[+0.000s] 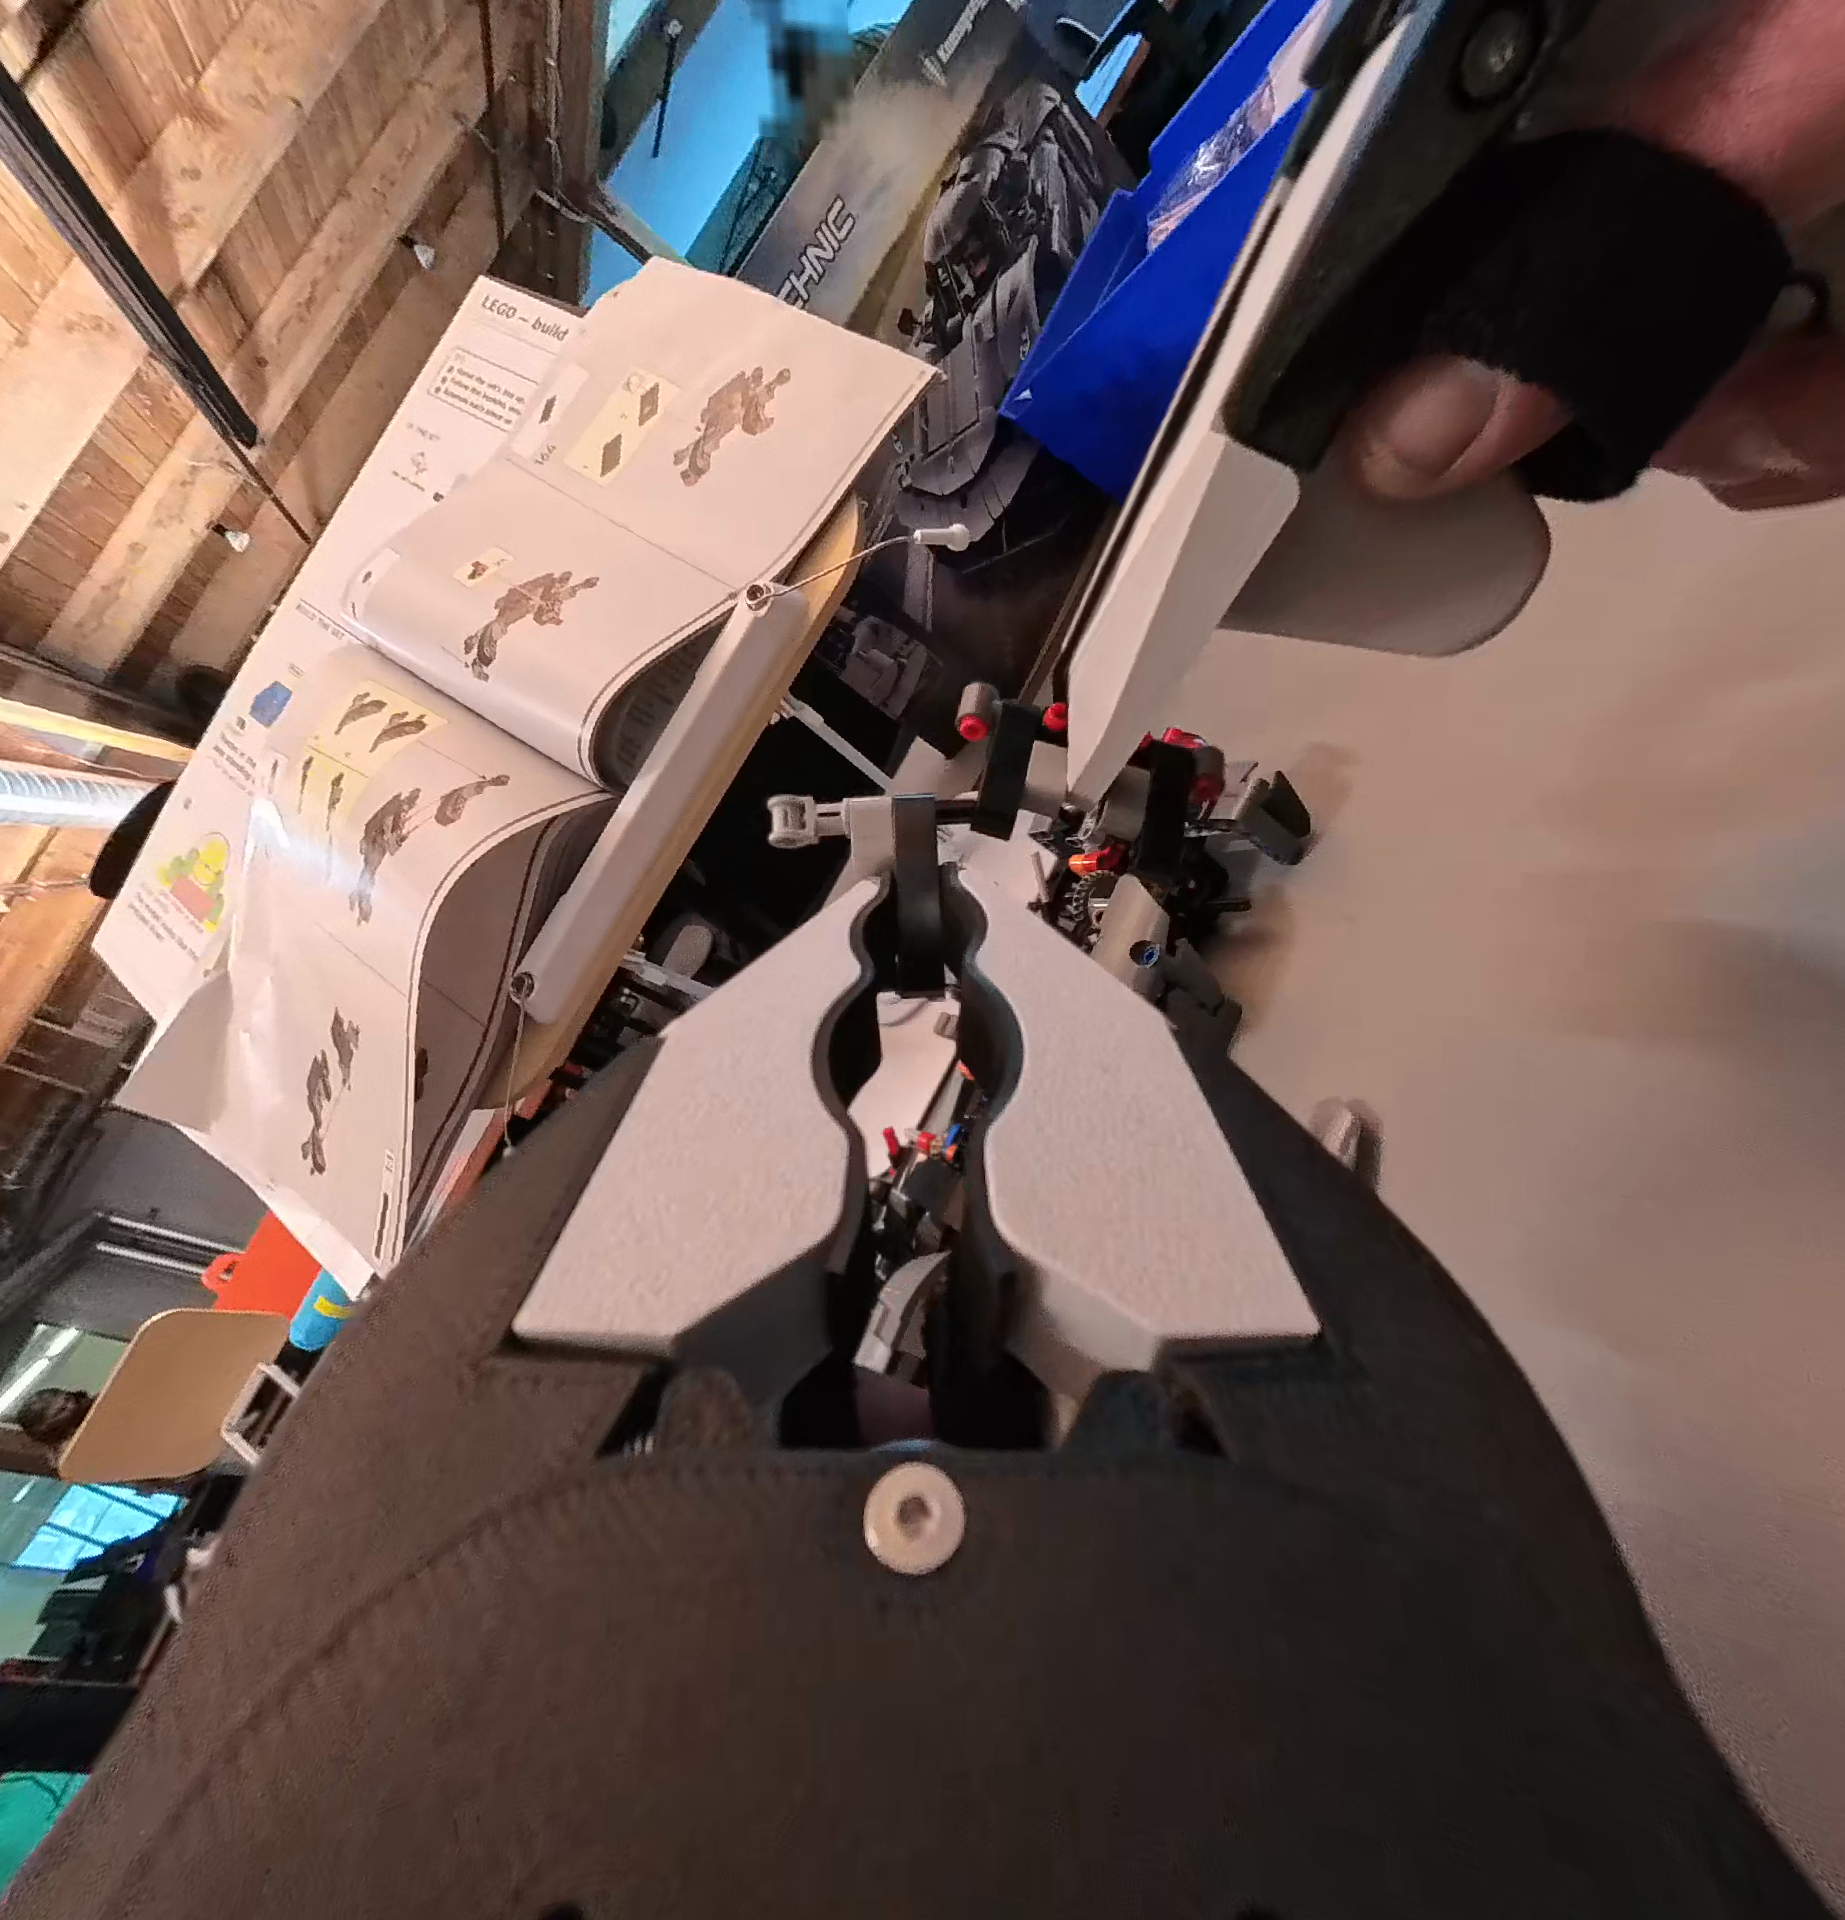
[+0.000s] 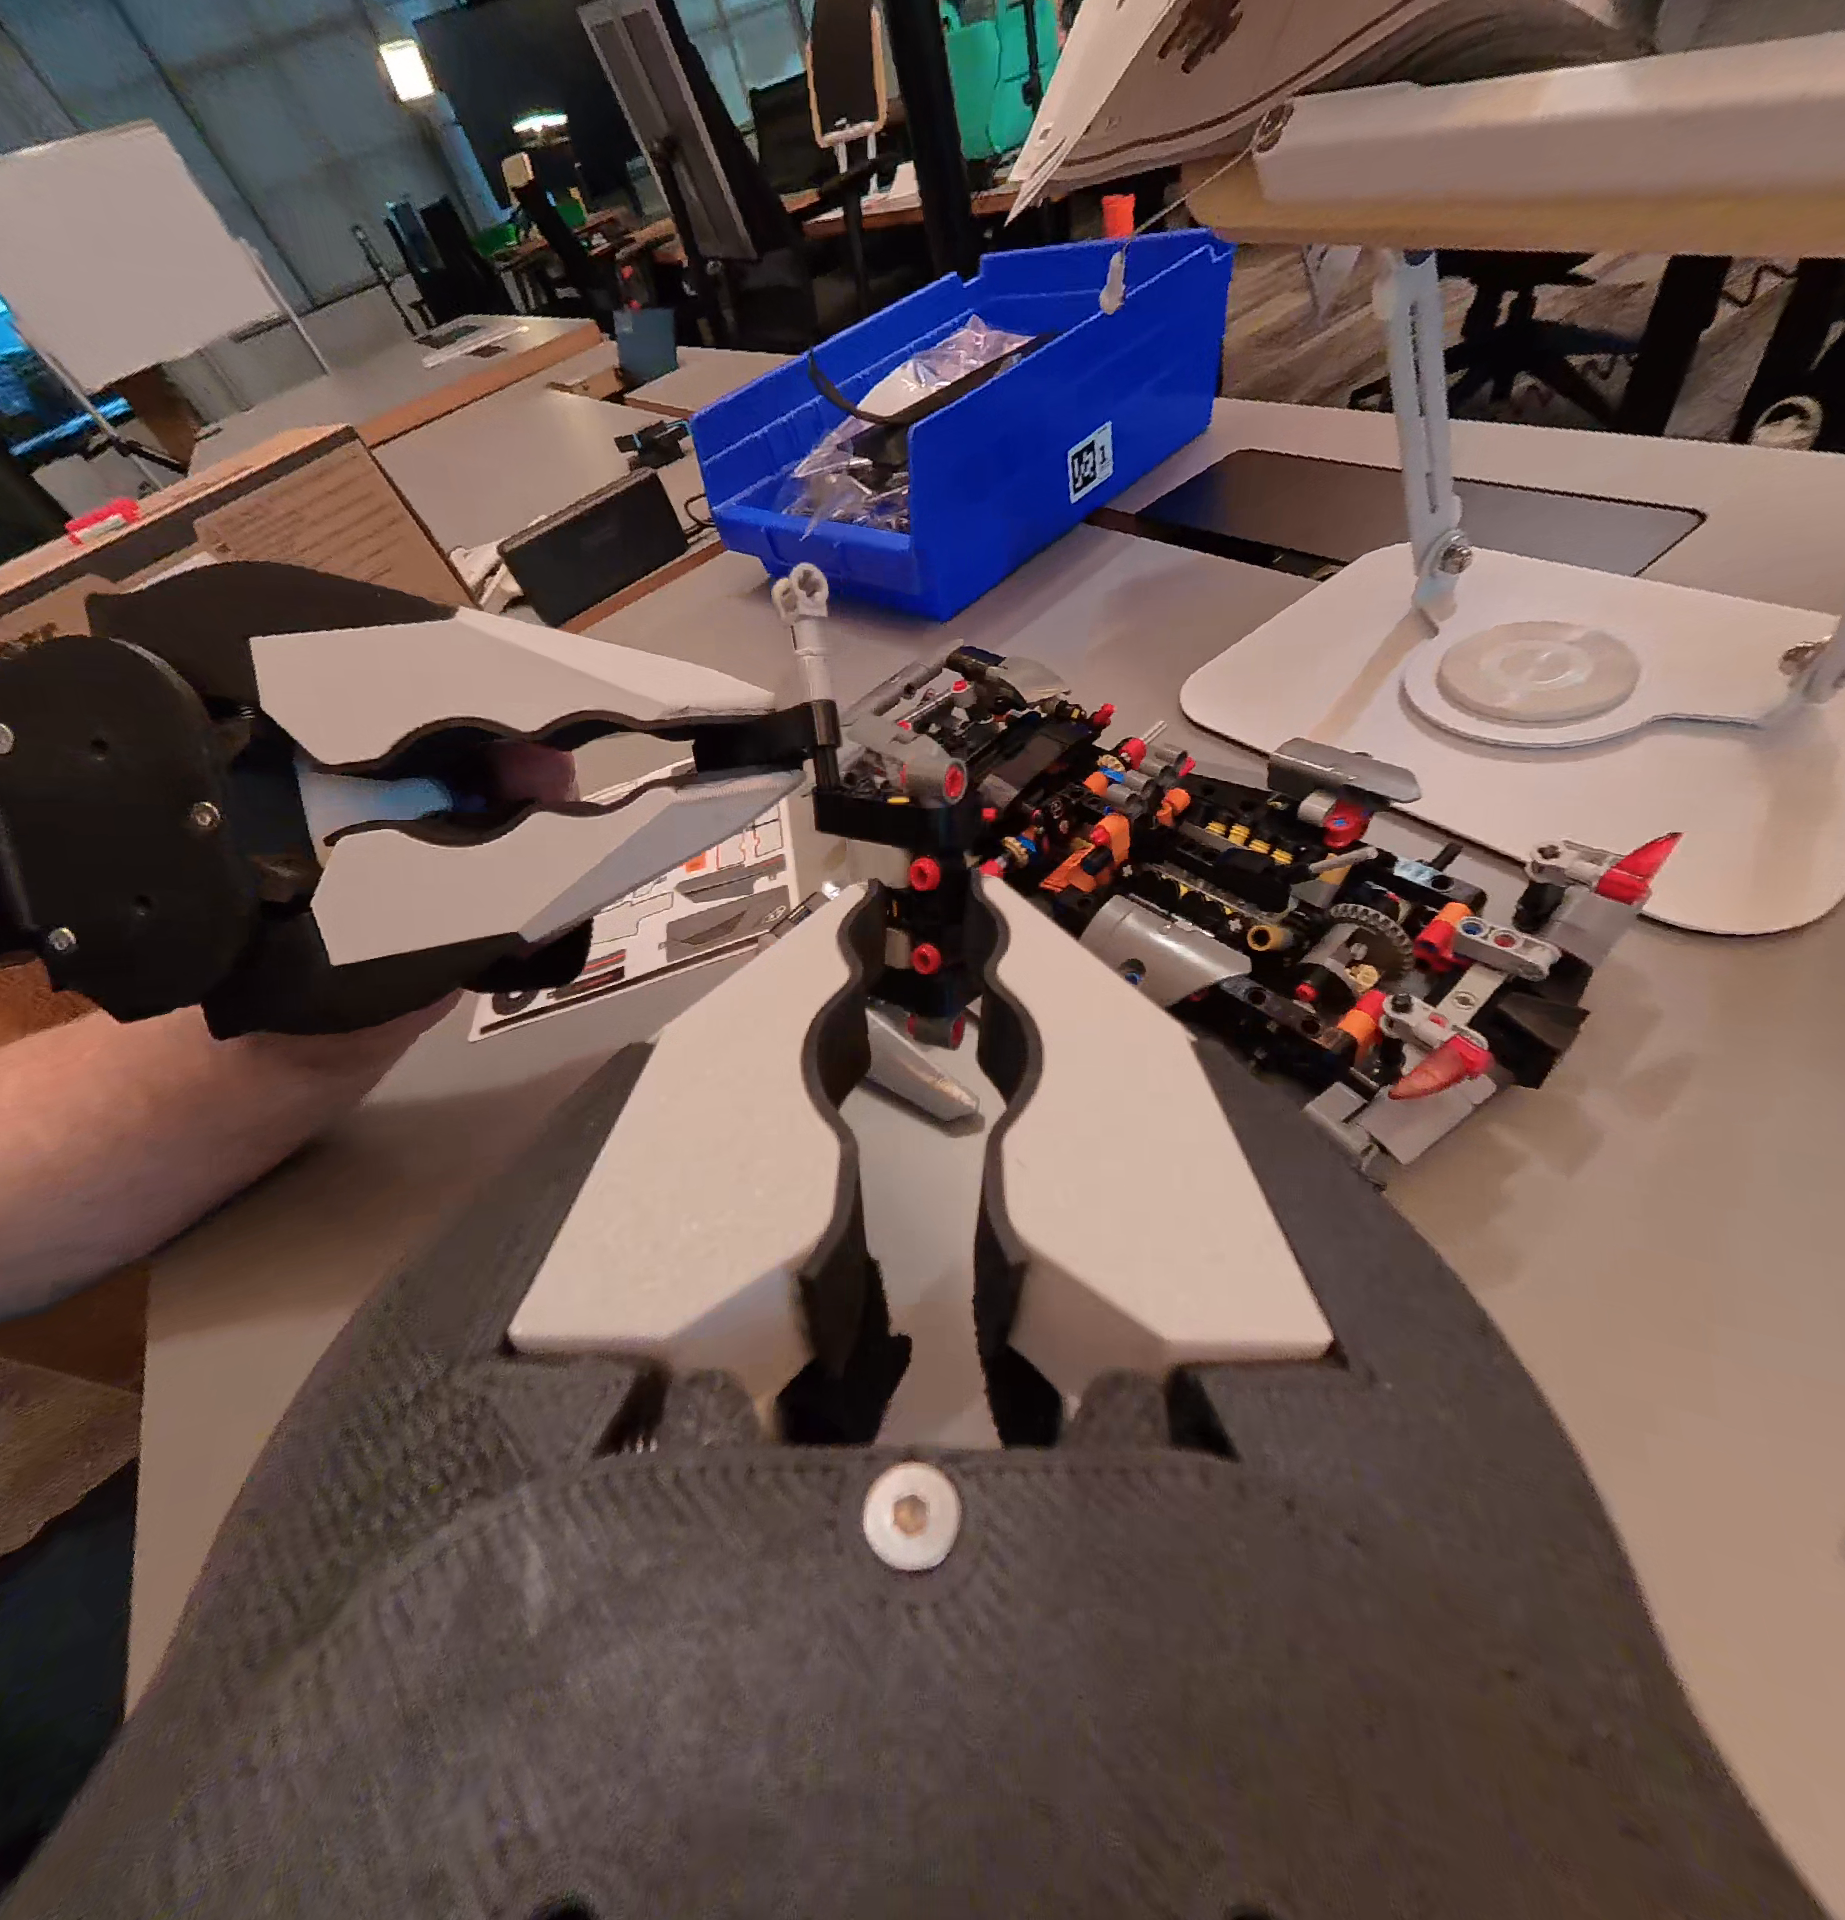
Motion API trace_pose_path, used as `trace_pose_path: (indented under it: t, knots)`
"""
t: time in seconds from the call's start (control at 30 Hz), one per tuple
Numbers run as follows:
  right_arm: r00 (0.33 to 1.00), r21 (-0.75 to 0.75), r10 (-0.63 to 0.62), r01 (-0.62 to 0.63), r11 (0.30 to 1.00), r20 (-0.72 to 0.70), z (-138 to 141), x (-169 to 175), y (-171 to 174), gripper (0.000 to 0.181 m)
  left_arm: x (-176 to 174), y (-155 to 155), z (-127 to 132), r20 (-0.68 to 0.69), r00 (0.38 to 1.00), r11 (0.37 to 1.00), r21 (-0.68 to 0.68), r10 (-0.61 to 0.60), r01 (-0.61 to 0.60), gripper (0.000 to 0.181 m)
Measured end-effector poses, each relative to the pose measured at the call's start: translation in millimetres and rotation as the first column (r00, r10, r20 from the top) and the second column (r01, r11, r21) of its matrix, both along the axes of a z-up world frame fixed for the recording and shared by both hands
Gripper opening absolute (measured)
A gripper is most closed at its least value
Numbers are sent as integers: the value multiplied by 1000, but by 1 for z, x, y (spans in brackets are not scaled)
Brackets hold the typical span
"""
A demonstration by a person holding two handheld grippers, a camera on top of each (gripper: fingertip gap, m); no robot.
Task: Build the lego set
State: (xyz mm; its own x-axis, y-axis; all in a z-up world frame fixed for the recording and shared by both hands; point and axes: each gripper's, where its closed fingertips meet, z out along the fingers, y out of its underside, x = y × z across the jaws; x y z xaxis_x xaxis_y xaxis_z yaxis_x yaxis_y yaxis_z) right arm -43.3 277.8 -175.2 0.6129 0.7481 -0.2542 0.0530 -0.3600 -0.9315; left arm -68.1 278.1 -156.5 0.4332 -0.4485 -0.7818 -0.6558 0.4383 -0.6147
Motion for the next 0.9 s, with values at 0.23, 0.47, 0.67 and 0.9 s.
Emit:
trace_pose_path:
  t: [0.23, 0.47, 0.67, 0.9]
  knots:
    - [997, -85, 67, -63, 994, 44, -7, 3, -4, 12, 3, -2, -6, -86, 996, 999, 38, -14, 17, 5]
    - [995, -112, 89, -84, 990, 43, -6, 7, -5, 12, 16, -11, -12, -87, 994, 998, 1, -66, 67, 5]
    - [992, -138, 90, -77, 987, 89, -19, 16, -4, 12, 12, -6, -22, -60, 994, 992, -94, -87, 81, 5]
    - [978, -218, 111, -71, 973, 178, -45, 36, -21, 12, 24, -16, -73, -109, 982, 911, -401, -153, 98, 5]
